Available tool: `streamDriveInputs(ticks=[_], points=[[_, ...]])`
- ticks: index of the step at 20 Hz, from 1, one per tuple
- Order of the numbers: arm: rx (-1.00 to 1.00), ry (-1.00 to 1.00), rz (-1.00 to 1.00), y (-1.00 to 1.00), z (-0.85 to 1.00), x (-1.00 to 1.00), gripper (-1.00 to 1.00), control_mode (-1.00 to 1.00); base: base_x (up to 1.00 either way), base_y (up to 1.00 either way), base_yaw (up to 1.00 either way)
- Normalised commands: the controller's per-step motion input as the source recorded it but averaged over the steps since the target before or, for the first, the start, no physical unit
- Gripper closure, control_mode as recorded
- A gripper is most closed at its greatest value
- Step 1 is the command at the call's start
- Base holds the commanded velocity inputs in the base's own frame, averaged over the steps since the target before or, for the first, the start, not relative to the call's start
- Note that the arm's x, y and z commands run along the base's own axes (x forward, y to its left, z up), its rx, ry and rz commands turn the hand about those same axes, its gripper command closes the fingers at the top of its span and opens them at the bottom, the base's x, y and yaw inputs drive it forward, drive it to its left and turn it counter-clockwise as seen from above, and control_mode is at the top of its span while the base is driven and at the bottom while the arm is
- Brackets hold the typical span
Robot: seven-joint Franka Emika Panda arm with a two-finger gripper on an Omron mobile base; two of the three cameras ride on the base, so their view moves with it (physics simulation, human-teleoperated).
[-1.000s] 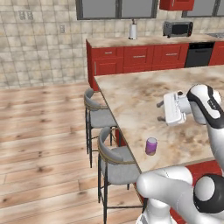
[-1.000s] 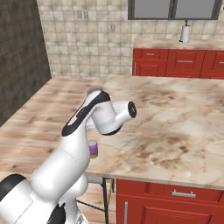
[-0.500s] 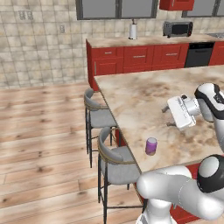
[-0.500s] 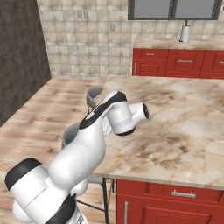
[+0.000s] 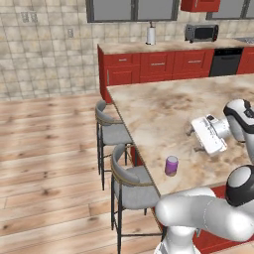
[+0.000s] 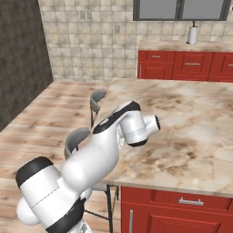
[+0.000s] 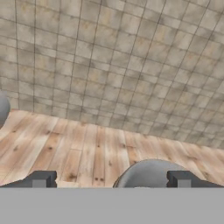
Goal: Four empty soda cans are scattered around the kitchen. Gather all the cans and cluster them next to the stove for recycling.
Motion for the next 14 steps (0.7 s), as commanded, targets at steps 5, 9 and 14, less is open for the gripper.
streamDriveInputs(ticks=[5, 9, 14], points=[[0.0, -0.07, 0.0, 0.1, -0.29, -0.28, -1.0, -1.0, 0.0, 0.0, 0.0], [0.0, -0.03, 0.0, 0.13, -0.2, -0.26, -1.0, -1.0, 0.0, 0.0, 0.0], [0.0, 0.0, 0.0, 0.03, -0.1, -0.13, -1.0, -1.0, 0.0, 0.0, 0.0]])
